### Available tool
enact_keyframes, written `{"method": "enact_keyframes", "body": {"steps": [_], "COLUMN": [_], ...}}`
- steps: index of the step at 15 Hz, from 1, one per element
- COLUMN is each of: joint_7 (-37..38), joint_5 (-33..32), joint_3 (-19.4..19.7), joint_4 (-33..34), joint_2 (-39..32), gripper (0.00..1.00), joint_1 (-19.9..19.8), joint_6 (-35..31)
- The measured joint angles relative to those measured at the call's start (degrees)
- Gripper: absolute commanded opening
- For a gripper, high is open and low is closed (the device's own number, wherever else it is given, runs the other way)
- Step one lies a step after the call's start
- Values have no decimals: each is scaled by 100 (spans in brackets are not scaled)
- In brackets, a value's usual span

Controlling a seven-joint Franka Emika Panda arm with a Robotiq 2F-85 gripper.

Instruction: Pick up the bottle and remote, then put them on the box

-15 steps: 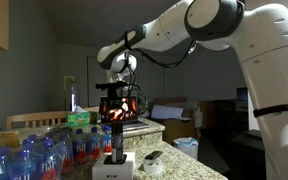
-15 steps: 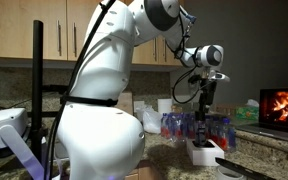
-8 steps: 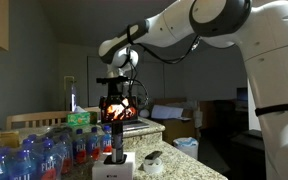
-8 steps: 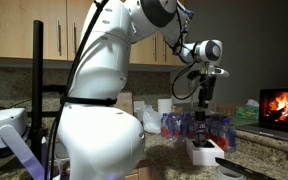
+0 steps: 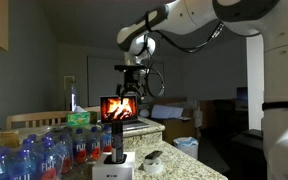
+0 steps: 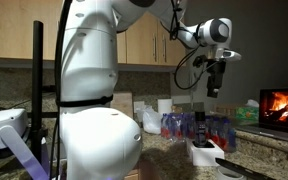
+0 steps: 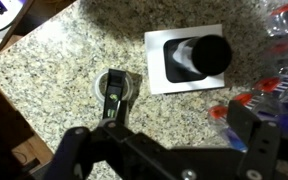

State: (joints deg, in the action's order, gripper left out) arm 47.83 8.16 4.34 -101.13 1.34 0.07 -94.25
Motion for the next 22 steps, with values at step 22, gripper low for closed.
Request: {"method": "enact_keyframes", "body": {"steps": [22], "joint_7": [-2854], "joint_5": [-268], "joint_3": [388], "joint_4": [330], "joint_2": [-2512], "gripper": [100], "joint_1": [-735], "joint_6": [-314]}}
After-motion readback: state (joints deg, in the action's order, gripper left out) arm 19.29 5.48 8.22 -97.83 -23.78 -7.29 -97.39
